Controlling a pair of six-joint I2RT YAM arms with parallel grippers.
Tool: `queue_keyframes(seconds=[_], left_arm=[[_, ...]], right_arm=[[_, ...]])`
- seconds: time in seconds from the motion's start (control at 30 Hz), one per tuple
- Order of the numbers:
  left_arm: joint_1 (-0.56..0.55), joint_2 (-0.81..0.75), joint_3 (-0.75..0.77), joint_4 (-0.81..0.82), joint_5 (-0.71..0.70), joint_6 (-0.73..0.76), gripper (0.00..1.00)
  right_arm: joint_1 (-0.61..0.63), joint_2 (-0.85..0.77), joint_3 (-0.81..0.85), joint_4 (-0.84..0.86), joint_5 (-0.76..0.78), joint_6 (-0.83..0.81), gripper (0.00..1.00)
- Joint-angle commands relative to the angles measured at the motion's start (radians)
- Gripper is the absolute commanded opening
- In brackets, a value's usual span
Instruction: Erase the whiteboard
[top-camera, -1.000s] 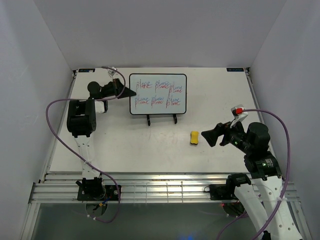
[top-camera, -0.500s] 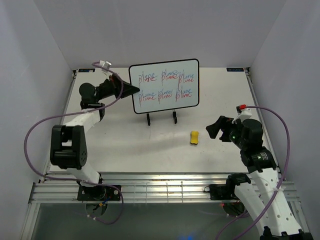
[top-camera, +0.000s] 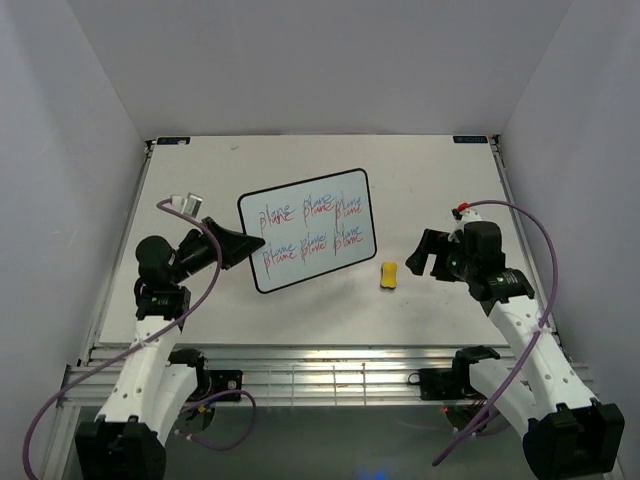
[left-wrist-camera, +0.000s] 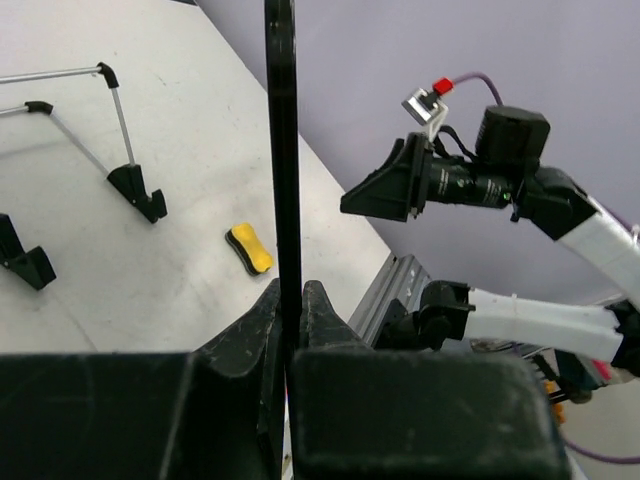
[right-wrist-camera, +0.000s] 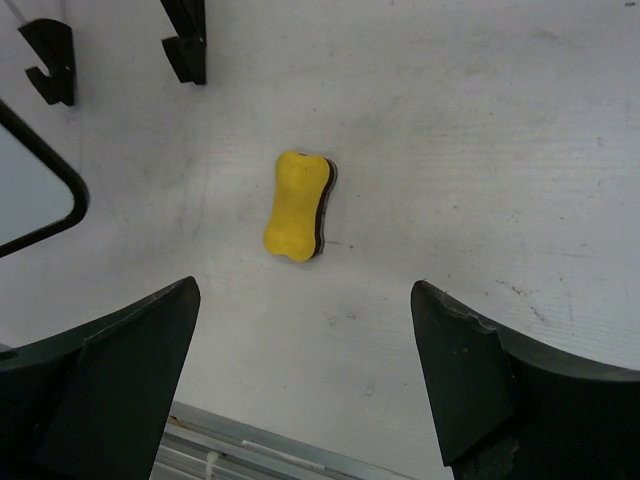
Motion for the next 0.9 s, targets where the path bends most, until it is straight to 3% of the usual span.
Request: queue_keyframes(seconds=[0.0,0.07,0.2,0.23,0.27,0.47,0.63,0.87], left_arm=[[0.007,-0.156,-0.006,-0.222,-0.024,0.087,0.0],[0.008,-0.206,0.003,-0.342,-0.064,0.152,0.0],[0.01,-0.298,0.019,-0.598,-0.132,0.258,0.0],[0.008,-0.333,0.02,-0.62,-0.144,0.266,0.0],[0.008,-0.347,0.019,-0.613,-0.136,0.259,0.0],[0.01,-0.347,0.086,-0.705,-0.121,0.321,0.0],[0.007,-0.37,0.07,-0.705,-0.126,0.32,0.0],[0.005,-0.379,0.063,-0.694,-0.106,0.317,0.0]], right_arm=[[0.005,0.064,0.047,0.026,0.001,-0.048,0.91],[0.009,0.13,0.062,0.032,0.025,-0.052,0.9],[0.08,0.281,0.103,0.035,0.082,-0.036,0.75],[0.102,0.339,0.138,0.017,0.122,-0.023,0.75],[0.126,0.356,0.145,0.011,0.203,0.01,0.75],[0.263,0.492,0.174,0.072,0.314,0.075,0.75],[0.324,0.621,0.195,0.104,0.341,0.086,0.72],[0.343,0.683,0.205,0.133,0.371,0.095,0.65]])
